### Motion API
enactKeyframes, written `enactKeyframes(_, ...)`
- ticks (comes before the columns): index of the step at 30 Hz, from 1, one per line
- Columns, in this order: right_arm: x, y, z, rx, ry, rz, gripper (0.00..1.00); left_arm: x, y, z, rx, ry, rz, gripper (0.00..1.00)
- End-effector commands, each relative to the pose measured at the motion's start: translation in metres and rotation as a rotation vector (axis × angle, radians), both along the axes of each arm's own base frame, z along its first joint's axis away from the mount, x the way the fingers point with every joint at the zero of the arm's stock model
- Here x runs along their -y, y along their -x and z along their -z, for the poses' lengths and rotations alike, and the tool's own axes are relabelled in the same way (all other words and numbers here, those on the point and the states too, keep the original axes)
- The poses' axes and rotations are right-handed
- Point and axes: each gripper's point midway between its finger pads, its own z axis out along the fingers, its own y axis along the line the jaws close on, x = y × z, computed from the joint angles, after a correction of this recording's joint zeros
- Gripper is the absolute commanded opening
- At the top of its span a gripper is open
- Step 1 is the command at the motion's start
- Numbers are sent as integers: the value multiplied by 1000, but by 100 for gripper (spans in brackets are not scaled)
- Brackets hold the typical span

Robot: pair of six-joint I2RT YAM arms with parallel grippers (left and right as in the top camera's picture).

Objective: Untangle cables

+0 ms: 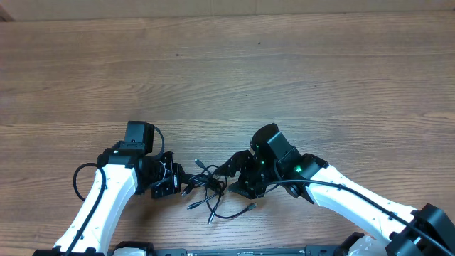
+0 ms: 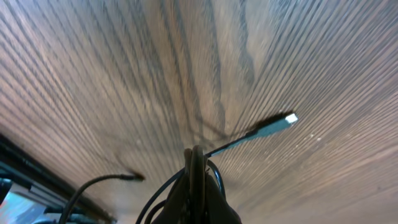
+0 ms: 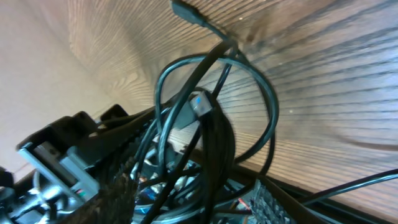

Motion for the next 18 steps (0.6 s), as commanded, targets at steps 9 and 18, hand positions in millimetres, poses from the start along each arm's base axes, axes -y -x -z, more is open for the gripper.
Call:
enactKeyframes(9,-19,8,-21,-113,-81,38,86,-15,-19,0,83,-107,-10,5)
enactKeyframes(18,-37,18,-40,-168,-165,21,79,-41,-40,3,251,-303,189,4)
